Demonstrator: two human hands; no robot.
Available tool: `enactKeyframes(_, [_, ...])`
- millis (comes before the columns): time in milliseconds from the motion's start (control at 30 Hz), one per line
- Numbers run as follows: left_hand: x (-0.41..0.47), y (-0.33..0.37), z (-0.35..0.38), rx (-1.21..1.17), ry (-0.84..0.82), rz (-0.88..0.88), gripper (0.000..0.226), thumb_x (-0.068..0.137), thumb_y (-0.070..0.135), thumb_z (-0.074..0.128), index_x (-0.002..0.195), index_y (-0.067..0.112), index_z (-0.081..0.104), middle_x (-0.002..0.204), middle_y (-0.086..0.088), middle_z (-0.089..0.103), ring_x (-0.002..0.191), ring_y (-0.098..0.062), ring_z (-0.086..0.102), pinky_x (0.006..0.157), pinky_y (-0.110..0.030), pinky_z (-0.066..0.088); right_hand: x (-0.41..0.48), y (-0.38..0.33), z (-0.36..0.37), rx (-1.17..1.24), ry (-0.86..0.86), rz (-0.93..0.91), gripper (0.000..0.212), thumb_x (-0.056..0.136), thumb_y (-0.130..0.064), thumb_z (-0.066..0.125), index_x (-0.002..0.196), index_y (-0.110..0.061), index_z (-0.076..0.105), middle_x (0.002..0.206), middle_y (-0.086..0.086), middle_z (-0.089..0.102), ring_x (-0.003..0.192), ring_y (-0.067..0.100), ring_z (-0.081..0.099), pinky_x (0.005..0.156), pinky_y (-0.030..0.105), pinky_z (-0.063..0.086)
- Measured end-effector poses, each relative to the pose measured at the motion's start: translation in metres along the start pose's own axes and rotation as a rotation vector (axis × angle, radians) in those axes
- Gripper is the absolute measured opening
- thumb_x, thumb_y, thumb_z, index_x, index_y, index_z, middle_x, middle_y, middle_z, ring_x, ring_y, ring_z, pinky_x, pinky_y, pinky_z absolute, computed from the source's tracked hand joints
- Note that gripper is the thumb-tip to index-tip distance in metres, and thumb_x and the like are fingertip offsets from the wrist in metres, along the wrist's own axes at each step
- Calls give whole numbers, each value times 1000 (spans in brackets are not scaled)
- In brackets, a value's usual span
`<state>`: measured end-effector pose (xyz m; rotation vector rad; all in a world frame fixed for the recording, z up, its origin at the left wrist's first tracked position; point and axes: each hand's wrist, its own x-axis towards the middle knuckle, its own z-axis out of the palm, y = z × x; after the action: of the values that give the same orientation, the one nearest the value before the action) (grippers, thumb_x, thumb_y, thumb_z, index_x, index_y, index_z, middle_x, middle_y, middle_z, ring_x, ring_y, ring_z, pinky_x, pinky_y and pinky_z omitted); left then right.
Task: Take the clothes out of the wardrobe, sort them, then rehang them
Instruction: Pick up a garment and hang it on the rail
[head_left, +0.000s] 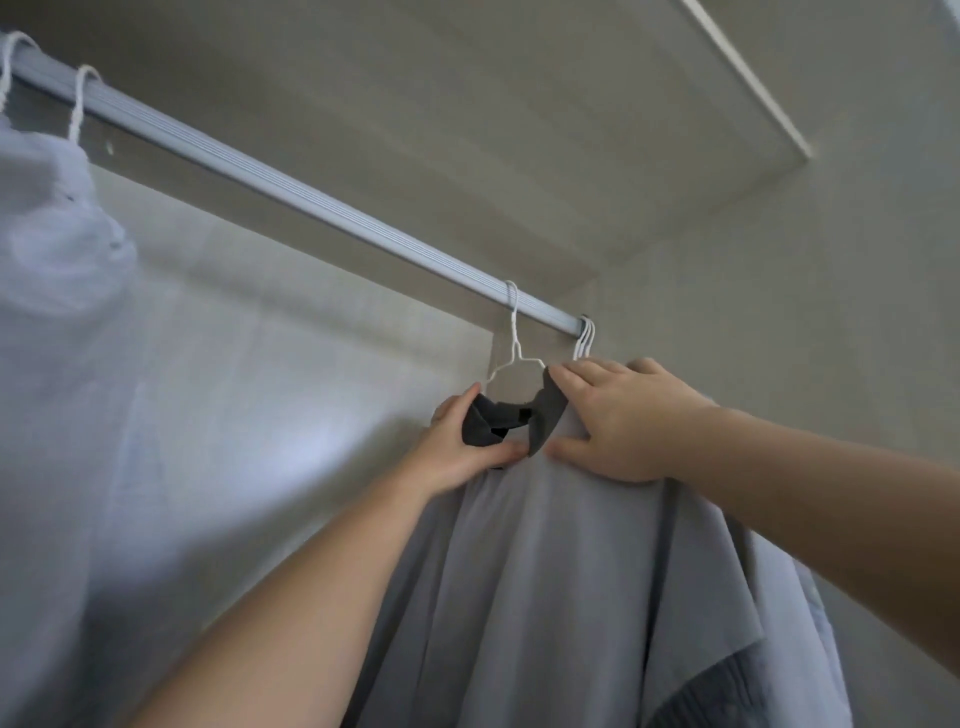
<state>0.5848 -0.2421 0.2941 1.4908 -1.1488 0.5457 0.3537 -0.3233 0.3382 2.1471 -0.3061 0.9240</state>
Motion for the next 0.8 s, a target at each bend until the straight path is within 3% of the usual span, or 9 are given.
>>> enactKeyframes(167, [16, 3, 40, -44, -79, 33, 118, 46, 75, 77, 150, 36, 36, 138, 13, 41, 130, -9, 47, 112, -33, 39, -10, 27, 21, -24, -39, 52, 86, 87, -72, 33, 154, -21, 13, 160, -3, 23, 148, 14, 15, 117, 46, 15])
enactKeyframes(300, [31, -1, 63, -90, -159, 11, 129, 44, 73, 80, 155, 30, 31, 154, 6, 37, 137, -12, 43, 116, -40, 36, -15, 40, 35, -66, -45, 67, 87, 86, -73, 33, 153, -20, 16, 160, -5, 23, 148, 13, 16, 118, 48, 12])
enactKeyframes(467, [39, -5, 76, -99, -154, -34, 132, 43, 72, 80, 156, 32, 25, 154, 8, 33, 133, -11, 46, 114, -38, 39, -11, 41, 42, -92, -33, 58, 85, 85, -70, 34, 151, -18, 25, 158, -4, 27, 146, 13, 22, 118, 48, 12])
enactKeyframes(600, [41, 3, 72, -89, -220, -59, 120, 41, 69, 84, 148, 41, 35, 142, 15, 45, 117, -3, 55, 104, -32, 48, -9, 44, 41, -53, -69, 78, 81, 87, -65, 37, 151, -17, 26, 159, -3, 25, 146, 12, 22, 119, 46, 8])
enactKeyframes(700, [38, 18, 67, -134, -271, -81, 101, 41, 57, 88, 131, 38, 45, 125, 11, 63, 107, -8, 65, 91, -36, 58, -7, 41, 34, -38, -120, 101, 77, 90, -59, 36, 153, -18, 21, 162, -3, 19, 147, 13, 19, 119, 46, 6])
enactKeyframes(800, [27, 33, 63, -83, -235, -91, 115, 41, 60, 84, 142, 25, 44, 134, 2, 60, 116, -19, 62, 102, -43, 51, -16, 39, 29, -25, -161, 139, 79, 92, -56, 34, 156, -19, 8, 164, -4, 10, 149, 15, 11, 120, 44, 6])
